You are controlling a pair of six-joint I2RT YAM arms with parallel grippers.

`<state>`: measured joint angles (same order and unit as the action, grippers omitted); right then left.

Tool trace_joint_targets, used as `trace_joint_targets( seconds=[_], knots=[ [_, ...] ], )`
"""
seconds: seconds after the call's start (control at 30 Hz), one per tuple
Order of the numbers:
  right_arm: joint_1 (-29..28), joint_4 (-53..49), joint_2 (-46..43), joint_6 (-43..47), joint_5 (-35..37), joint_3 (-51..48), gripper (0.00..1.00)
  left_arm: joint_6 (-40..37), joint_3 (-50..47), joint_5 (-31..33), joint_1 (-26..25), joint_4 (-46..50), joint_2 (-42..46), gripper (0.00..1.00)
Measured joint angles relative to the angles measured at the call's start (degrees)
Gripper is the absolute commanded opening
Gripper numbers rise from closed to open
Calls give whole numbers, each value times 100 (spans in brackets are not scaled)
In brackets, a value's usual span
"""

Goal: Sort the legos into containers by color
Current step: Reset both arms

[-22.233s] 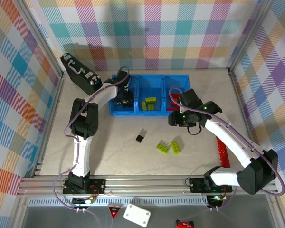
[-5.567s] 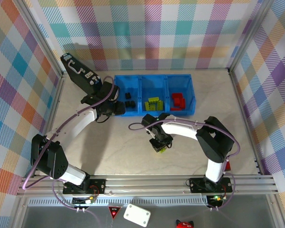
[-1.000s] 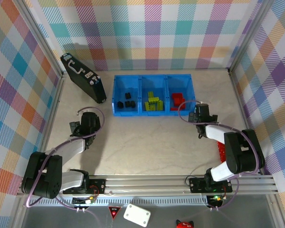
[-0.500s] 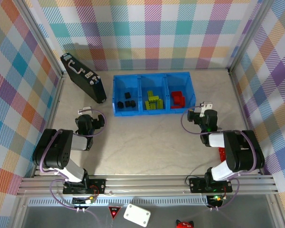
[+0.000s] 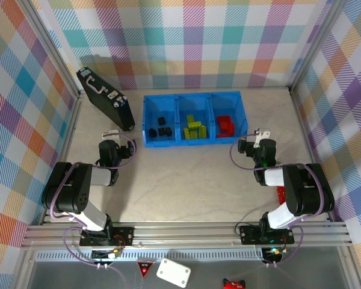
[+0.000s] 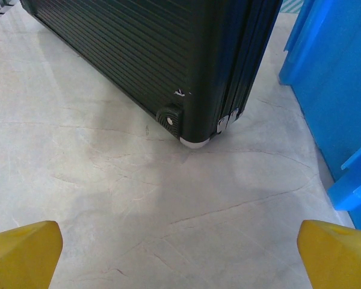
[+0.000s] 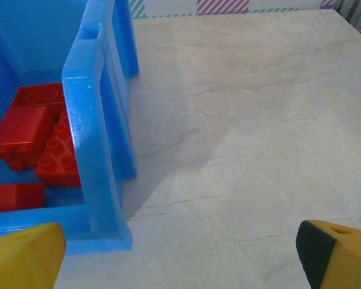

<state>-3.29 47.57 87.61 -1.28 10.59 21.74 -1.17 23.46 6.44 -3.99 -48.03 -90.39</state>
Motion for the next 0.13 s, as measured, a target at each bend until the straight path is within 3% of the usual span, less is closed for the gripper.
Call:
trace_joint_targets(
  seconds=[0.13],
  knots=[
    [111,-2,0,-44,-92,2,99,0,0,0,0,0,0,100]
  ],
)
